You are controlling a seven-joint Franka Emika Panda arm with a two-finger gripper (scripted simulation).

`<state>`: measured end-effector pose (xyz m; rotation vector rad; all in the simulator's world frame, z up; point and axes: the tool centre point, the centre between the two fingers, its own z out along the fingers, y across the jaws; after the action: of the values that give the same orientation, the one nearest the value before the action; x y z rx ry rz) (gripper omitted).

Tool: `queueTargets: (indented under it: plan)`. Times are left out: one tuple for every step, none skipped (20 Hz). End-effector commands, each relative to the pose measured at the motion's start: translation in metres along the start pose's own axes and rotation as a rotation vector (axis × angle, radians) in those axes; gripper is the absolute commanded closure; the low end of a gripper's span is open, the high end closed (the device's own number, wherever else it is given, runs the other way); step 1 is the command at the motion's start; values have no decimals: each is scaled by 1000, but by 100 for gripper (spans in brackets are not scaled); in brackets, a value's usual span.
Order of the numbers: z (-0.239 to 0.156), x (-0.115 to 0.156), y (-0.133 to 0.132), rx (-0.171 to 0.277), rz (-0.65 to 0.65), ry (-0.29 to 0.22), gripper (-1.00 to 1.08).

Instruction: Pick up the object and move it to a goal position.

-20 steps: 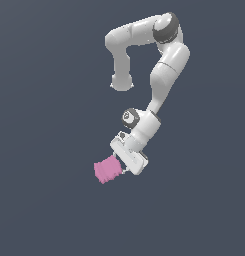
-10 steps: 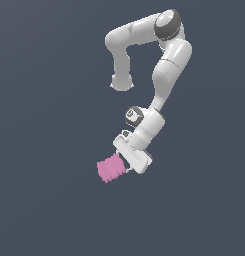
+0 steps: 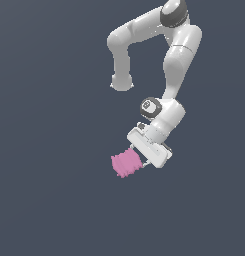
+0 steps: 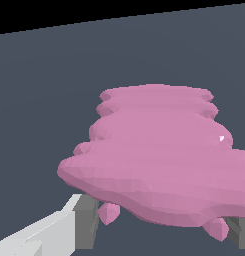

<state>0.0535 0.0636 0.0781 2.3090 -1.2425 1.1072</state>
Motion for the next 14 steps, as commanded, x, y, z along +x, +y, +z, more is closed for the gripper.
queueTargets:
  plan:
    - [-25, -2, -14, 0, 0, -1, 108]
    - [-35, -2, -20, 0, 0, -1, 108]
    - [-46, -3, -26, 0, 0, -1, 108]
    - [-56, -4, -32, 0, 0, -1, 108]
    - [-66, -4, -38, 0, 0, -1, 108]
    - [-76, -5, -43, 0, 0, -1, 108]
    - [-85, -5, -48, 0, 0, -1, 108]
    - [-93, -6, -54, 0, 0, -1, 108]
    - [-101, -6, -58, 0, 0, 0, 108]
    - [-109, -6, -63, 0, 0, 0, 108]
    - [-116, -7, -67, 0, 0, 1, 108]
    - [-122, -7, -71, 0, 0, 1, 108]
    - [-128, -7, -75, 0, 0, 1, 108]
    - [-134, -8, -79, 0, 0, 1, 108]
